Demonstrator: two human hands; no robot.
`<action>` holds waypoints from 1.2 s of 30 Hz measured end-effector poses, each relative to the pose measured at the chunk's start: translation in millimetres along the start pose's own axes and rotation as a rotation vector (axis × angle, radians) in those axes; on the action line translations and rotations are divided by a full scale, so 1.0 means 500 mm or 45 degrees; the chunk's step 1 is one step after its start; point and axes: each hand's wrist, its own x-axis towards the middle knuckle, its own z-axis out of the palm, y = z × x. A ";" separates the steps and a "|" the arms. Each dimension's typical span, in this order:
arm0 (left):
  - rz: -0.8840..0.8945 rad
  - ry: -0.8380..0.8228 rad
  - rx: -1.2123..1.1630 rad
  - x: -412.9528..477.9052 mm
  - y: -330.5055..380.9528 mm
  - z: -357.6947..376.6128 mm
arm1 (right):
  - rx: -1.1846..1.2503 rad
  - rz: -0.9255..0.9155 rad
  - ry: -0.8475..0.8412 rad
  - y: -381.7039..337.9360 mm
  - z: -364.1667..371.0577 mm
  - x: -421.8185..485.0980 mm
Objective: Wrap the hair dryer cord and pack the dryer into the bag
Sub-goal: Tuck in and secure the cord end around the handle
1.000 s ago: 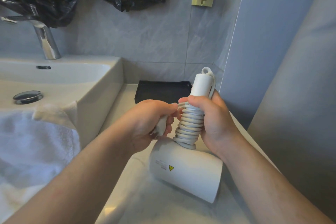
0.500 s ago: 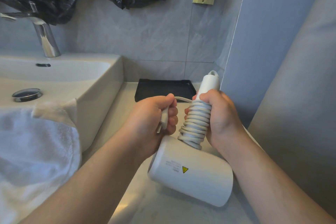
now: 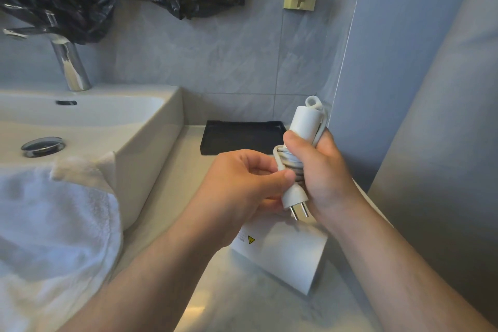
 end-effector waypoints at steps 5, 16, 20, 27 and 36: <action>0.150 0.195 0.236 -0.009 -0.004 0.010 | -0.016 0.123 -0.106 -0.012 -0.005 -0.005; 0.270 0.382 0.590 -0.013 -0.027 0.023 | 0.057 0.293 -0.356 -0.018 -0.011 -0.007; 0.150 0.430 0.685 -0.013 -0.022 0.018 | 0.047 0.301 -0.350 -0.012 -0.017 -0.002; -0.194 0.250 0.956 -0.002 -0.031 0.004 | 0.004 0.269 -0.420 -0.011 -0.020 0.000; -0.163 0.078 1.013 0.005 -0.051 -0.011 | -0.223 0.191 -0.491 -0.014 -0.032 0.009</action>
